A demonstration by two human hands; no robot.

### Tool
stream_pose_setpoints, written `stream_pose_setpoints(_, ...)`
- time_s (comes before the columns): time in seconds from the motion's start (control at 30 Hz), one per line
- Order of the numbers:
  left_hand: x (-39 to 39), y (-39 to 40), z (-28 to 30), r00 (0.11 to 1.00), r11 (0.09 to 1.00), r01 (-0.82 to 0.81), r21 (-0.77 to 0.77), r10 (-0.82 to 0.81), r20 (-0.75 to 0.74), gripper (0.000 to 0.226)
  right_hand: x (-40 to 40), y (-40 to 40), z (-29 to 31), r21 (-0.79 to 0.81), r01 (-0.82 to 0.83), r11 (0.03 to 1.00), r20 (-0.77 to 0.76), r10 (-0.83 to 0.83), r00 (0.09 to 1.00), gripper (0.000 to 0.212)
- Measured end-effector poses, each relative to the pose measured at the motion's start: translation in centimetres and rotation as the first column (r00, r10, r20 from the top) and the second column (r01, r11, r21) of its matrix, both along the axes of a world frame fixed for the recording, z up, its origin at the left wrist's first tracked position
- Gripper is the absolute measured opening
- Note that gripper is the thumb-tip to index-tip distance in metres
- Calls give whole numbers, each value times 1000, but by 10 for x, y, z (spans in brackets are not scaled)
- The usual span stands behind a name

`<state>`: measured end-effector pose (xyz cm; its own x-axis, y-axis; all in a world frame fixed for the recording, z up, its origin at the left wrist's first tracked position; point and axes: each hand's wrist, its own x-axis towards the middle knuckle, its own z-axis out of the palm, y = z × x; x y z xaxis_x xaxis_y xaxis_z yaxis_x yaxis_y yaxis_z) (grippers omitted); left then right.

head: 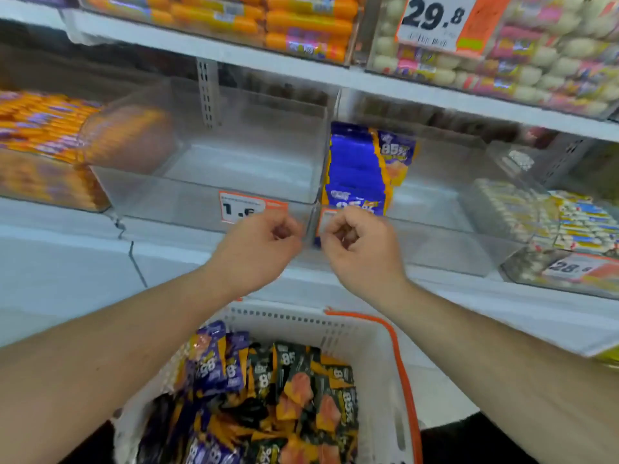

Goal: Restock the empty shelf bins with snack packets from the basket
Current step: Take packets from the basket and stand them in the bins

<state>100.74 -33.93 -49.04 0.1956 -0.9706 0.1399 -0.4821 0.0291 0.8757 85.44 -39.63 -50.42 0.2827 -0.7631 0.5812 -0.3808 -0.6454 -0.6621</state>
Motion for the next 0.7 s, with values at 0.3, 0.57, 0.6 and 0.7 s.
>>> stream_pose_setpoints(0.3, 21, 31, -58, 738, 753, 271, 600, -563, 373, 15, 11, 27, -163, 601, 121, 790, -603, 349, 717, 19)
stream_pose_setpoints(0.57, 16, 28, -64, 556, 570, 288, 770, -754, 350, 29, 21, 80, -244, 800, 204, 564, -578, 632, 517, 12)
stream_pose_setpoints(0.6, 16, 28, -65, 552, 567, 285, 773, -756, 351, 27, 31, 87, -245, 818, 193, 542, -553, 648, 523, 12)
stream_pose_setpoints(0.7, 15, 27, -62, 552, 569, 283, 772, -755, 354, 28, 60, 106, -251, 841, 195, 504, -530, 700, 478, 18)
